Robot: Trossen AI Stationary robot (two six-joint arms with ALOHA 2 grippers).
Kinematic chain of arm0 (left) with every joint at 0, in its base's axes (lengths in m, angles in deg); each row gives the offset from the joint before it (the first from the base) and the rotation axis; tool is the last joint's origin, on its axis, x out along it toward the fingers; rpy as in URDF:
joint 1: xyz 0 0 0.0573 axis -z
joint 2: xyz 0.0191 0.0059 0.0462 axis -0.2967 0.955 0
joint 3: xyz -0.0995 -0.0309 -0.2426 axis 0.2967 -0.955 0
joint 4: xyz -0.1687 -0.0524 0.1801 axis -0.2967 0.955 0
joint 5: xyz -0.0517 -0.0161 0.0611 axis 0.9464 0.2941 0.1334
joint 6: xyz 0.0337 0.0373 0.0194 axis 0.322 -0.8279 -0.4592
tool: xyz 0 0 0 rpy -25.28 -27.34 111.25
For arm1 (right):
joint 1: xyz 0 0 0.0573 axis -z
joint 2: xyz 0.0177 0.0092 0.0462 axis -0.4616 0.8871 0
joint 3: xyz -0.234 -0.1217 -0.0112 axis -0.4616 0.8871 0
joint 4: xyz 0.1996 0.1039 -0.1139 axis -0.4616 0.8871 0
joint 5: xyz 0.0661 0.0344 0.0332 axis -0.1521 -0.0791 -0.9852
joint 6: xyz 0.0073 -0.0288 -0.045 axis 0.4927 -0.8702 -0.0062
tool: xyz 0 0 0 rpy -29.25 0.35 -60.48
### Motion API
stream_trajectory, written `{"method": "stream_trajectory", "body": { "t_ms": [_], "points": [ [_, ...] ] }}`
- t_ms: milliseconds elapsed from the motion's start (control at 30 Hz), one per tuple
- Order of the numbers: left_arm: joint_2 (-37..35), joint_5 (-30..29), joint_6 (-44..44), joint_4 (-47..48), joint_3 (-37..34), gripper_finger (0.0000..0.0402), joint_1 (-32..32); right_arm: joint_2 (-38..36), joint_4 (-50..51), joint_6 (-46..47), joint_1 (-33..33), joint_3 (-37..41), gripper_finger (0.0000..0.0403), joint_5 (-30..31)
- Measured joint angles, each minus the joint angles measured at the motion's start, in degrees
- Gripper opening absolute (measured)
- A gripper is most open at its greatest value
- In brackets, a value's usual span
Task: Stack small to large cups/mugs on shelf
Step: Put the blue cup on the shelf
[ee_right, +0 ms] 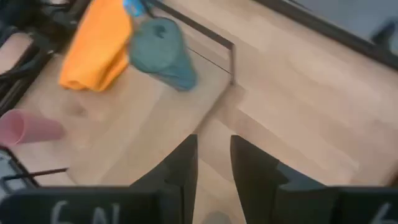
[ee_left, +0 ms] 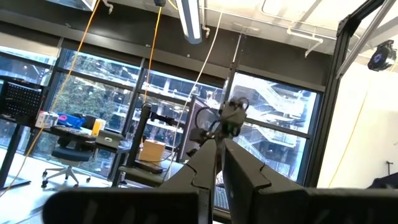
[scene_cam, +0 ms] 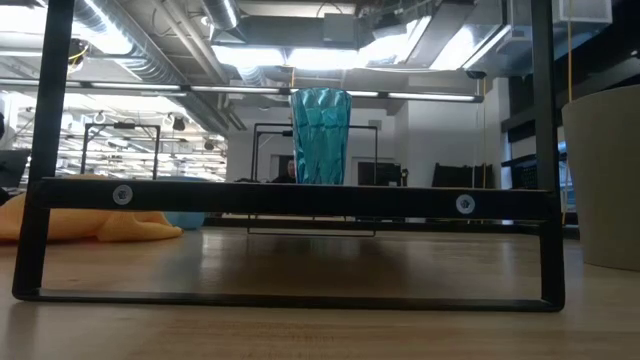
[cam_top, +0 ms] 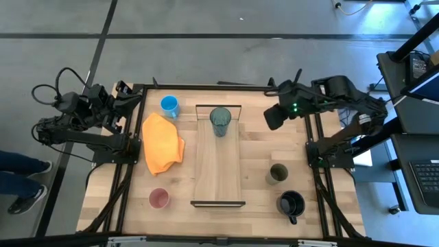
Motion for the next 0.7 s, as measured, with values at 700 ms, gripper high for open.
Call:
{"method": "stream_trajectory", "body": {
  "t_ms": [700],
  "points": [
    [0.00,0.02,0.00,0.02,0.00,0.0022,0.02,-7.28,-28.43,11.78,0.27,31.25,0.0097,-6.56]
  ]
}}
